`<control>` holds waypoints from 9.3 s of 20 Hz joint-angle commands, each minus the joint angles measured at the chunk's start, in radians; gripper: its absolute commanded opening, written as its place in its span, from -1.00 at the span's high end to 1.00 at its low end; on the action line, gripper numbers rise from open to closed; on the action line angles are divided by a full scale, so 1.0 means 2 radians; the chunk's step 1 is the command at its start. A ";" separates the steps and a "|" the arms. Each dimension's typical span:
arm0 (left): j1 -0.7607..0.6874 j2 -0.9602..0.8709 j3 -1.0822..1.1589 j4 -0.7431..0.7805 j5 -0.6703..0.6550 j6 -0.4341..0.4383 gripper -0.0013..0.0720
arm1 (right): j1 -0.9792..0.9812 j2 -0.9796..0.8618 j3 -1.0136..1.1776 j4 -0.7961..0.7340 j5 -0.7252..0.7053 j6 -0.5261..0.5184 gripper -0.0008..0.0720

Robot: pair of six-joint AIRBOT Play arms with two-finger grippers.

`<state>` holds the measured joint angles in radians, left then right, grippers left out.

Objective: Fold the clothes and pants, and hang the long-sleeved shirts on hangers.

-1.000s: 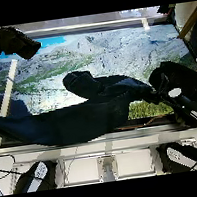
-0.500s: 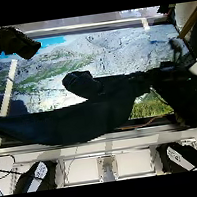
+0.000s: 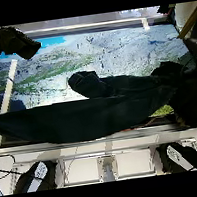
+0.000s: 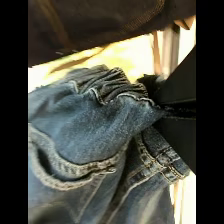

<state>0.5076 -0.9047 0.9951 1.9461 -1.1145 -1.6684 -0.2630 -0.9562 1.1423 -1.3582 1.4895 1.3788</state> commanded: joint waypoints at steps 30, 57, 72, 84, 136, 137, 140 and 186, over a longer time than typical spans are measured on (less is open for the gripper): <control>-0.316 -0.400 0.221 -0.535 0.159 0.096 -0.70 | -0.002 -0.053 0.056 0.074 -0.112 0.007 -0.34; -0.283 -0.461 0.235 -0.502 0.043 0.097 -0.69 | -0.002 -0.053 0.056 0.070 -0.113 -0.006 -0.34; -0.303 -0.492 0.235 -0.571 0.099 0.096 0.94 | -0.002 -0.054 0.056 0.069 -0.113 -0.005 -0.34; -0.103 -0.265 0.235 -0.380 -0.041 0.091 0.93 | -0.015 -0.075 -0.037 0.015 -0.177 -0.003 -0.34; -0.035 -0.208 0.230 -0.371 0.078 0.138 0.93 | -0.014 -0.258 0.343 0.118 0.035 -0.015 0.72; -0.045 -0.224 0.230 -0.371 0.083 0.145 0.93 | -0.004 -0.262 0.307 0.118 -0.011 -0.011 0.72; -0.071 -0.287 0.230 -0.364 0.093 0.150 0.93 | 0.027 -0.292 0.221 0.115 -0.160 0.017 0.72; -0.433 -0.193 -0.051 0.082 -0.044 -0.066 -0.72 | -0.055 -0.088 -0.016 0.075 -0.179 -0.044 -0.43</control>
<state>-0.3634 -1.2728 0.8948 2.0247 -1.1603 -1.7378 -0.3733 -1.1316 1.1110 -1.2083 1.1339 1.2995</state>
